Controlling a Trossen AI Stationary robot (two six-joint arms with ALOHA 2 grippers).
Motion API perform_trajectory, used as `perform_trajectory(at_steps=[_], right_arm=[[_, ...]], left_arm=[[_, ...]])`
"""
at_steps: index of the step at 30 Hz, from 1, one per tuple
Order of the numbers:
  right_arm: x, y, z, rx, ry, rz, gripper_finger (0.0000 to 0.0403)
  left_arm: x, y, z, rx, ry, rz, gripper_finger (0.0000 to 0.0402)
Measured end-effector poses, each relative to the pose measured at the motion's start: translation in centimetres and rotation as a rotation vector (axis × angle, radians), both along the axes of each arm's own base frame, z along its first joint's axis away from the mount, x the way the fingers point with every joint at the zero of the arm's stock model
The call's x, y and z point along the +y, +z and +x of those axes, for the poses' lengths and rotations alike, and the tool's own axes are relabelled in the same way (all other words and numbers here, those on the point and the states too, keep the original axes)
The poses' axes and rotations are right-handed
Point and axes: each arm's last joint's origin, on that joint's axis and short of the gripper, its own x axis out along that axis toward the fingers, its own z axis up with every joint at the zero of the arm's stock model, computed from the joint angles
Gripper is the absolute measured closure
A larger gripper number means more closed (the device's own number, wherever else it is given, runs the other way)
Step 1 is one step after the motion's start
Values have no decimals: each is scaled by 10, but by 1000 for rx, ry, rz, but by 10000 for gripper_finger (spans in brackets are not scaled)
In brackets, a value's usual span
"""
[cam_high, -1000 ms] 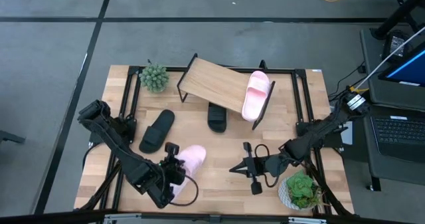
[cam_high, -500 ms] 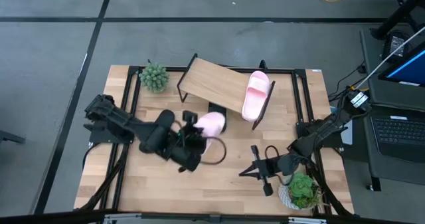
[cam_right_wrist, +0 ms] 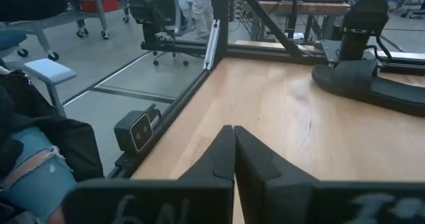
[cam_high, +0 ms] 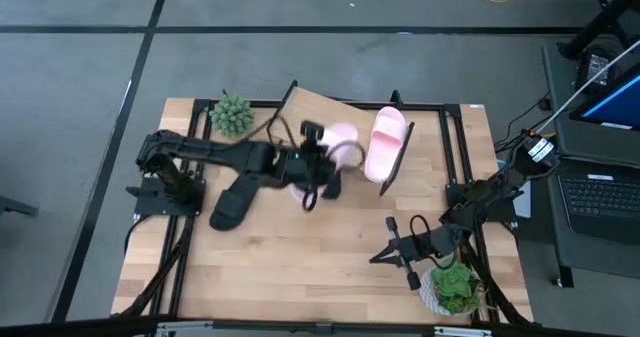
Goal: Pick and place slides into the shelf
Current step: Put the white slides on the shelf
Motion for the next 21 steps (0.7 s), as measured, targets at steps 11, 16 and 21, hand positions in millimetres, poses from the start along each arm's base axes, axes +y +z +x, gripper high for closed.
perform_trajectory(at_steps=[11,16,21], right_arm=[[0,4,1,-43,-19,5,398],[-1,4,1,-41,-45,1,398],[-1,4,1,-39,-46,6,398]], left_arm=[[62,5,13,-139,62,-92,401],[73,2,21,-158,83,-58,401],[82,-12,29,-111,103,-36,401]])
